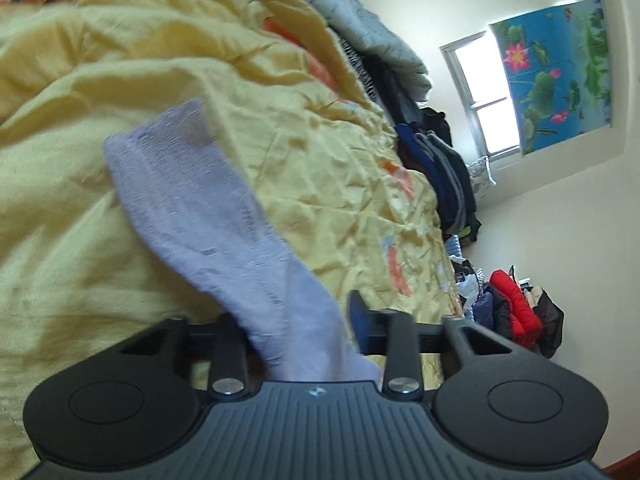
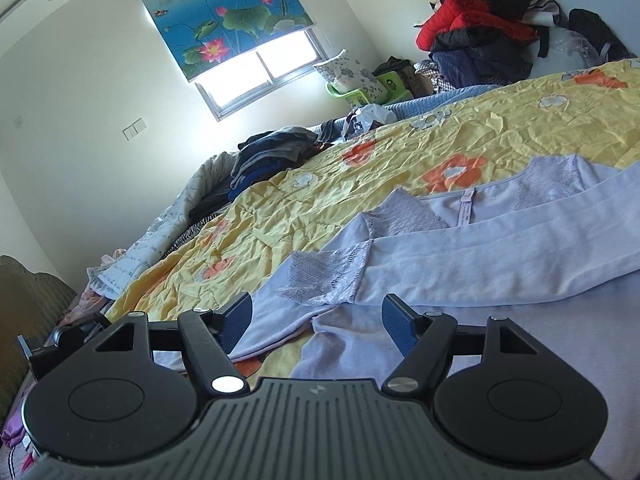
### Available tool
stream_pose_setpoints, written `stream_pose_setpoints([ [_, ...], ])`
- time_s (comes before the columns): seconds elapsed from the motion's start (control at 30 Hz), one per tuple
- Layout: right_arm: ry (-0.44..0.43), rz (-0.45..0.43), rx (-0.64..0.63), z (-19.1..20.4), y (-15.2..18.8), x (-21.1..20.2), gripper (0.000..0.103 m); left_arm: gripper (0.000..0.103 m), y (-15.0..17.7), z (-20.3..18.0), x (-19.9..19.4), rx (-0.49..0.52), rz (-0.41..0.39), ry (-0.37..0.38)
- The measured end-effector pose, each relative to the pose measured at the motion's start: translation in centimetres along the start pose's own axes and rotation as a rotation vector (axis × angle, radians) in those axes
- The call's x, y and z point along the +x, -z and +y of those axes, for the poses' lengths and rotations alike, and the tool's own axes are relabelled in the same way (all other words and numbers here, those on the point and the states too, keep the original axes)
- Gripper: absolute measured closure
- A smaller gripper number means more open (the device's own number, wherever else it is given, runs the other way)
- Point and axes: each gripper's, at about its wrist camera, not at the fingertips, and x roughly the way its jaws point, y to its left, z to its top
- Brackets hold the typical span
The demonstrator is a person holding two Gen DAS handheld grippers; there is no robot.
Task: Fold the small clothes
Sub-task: 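Grasp the lace cuff of the other sleeve with the left gripper, then carry the held sleeve across the shirt body toward the right gripper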
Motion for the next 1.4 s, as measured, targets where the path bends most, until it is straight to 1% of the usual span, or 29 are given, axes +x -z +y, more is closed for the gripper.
stream_pose_setpoints([
  [0.03, 0.003, -0.001, -0.001, -0.1, 0.0, -0.2, 0.031, 0.088, 0.0, 0.2, 0.0, 0.001, -0.001, -0.004],
  [0.1, 0.006, -0.006, 0.0, -0.4, 0.1, -0.7, 0.031, 0.093, 0.2, 0.3, 0.0, 0.019, -0.002, -0.016],
  [0.2, 0.011, -0.008, 0.011, -1.0, 0.2, -1.3, 0.031, 0.098, 0.6, -0.2, -0.4, 0.078, -0.025, -0.03],
  [0.33, 0.031, -0.012, 0.018, -2.0, 0.3, -2.0, 0.031, 0.099, 1.4, -2.7, -1.7, 0.211, -0.09, -0.03],
  [0.53, 0.13, -0.009, -0.023, -3.4, 0.8, -2.8, 0.031, 0.099, 4.2, -8.3, -3.5, 0.472, -0.195, -0.004],
  [0.6, 0.136, -0.007, -0.015, -3.9, 0.9, -3.0, 0.031, 0.099, 5.5, -10.2, -3.8, 0.545, -0.213, 0.01],
  [0.7, 0.133, -0.011, 0.004, -4.6, 1.1, -3.4, 0.03, 0.099, 7.0, -12.5, -3.9, 0.621, -0.232, 0.031],
  [0.93, 0.151, -0.024, 0.03, -6.0, 1.3, -4.4, 0.029, 0.099, 10.5, -17.2, -2.8, 0.754, -0.227, 0.089],
  [1.17, 0.19, -0.022, 0.025, -7.2, 1.6, -5.2, 0.028, 0.099, 15.4, -20.7, -0.6, 0.908, -0.142, 0.102],
  [1.4, 0.205, -0.03, 0.055, -8.3, 2.0, -5.9, 0.027, 0.099, 19.7, -23.4, 1.3, 1.039, -0.089, 0.103],
])
